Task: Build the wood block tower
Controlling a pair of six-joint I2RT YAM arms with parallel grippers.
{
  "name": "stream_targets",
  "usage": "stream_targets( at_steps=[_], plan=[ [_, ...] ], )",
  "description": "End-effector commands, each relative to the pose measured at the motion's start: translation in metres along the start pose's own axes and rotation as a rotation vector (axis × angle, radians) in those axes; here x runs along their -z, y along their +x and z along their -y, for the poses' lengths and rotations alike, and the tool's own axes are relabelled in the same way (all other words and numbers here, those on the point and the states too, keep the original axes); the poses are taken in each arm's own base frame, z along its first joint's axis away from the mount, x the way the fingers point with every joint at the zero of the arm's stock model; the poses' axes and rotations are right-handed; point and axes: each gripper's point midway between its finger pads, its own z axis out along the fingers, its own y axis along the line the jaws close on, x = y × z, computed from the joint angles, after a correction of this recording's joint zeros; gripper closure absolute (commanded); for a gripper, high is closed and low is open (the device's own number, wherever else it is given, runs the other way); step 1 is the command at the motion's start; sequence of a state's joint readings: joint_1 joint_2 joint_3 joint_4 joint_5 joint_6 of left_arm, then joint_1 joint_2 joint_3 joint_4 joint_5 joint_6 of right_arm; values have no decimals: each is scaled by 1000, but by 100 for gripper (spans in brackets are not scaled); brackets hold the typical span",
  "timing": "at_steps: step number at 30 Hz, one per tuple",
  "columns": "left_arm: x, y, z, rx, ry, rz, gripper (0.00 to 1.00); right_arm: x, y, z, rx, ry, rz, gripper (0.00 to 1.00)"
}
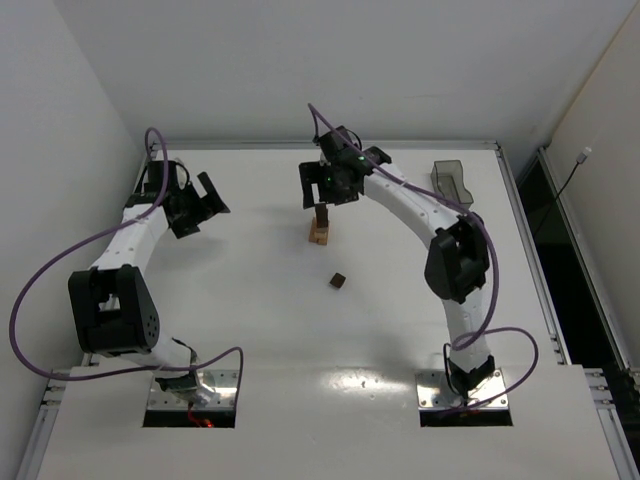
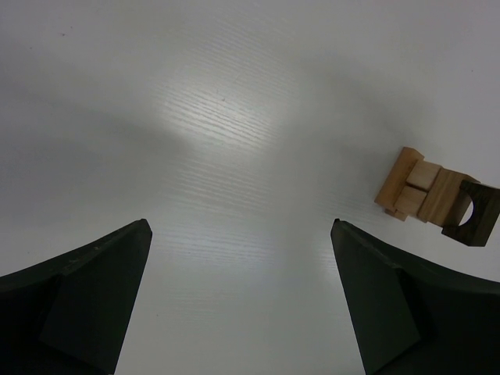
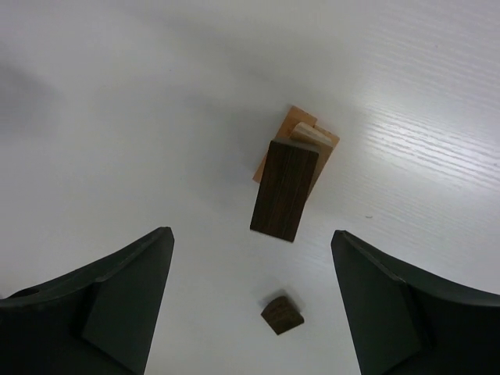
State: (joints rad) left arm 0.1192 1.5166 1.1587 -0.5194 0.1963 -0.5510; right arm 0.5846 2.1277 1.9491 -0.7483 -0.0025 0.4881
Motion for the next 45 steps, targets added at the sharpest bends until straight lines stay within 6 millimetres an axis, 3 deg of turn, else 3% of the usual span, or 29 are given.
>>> stream_targets(
  at_steps=[1, 6, 9, 10, 18, 27, 45],
  plan=[
    [13, -10, 14, -19, 60, 58, 0, 34, -28, 1, 25, 4, 115, 21],
    [15, -13, 15, -10, 52, 64, 0, 8, -30, 11, -10, 43, 94, 21],
    [16, -17, 15, -20, 48, 76, 0, -2, -34, 8, -23, 59, 99, 21],
    [16, -17, 15, -20, 48, 76, 0, -11, -27, 8, -17, 78, 80, 22],
    [10, -17, 14, -17, 39, 59, 0, -35, -26, 14, -44, 113, 70, 22],
    [8, -19, 14, -16, 38, 58, 0, -46, -13, 24, -60, 157, 38, 25],
    [7, -21, 15, -16, 38, 58, 0, -58, -5, 29, -77, 184, 21, 26]
  ],
)
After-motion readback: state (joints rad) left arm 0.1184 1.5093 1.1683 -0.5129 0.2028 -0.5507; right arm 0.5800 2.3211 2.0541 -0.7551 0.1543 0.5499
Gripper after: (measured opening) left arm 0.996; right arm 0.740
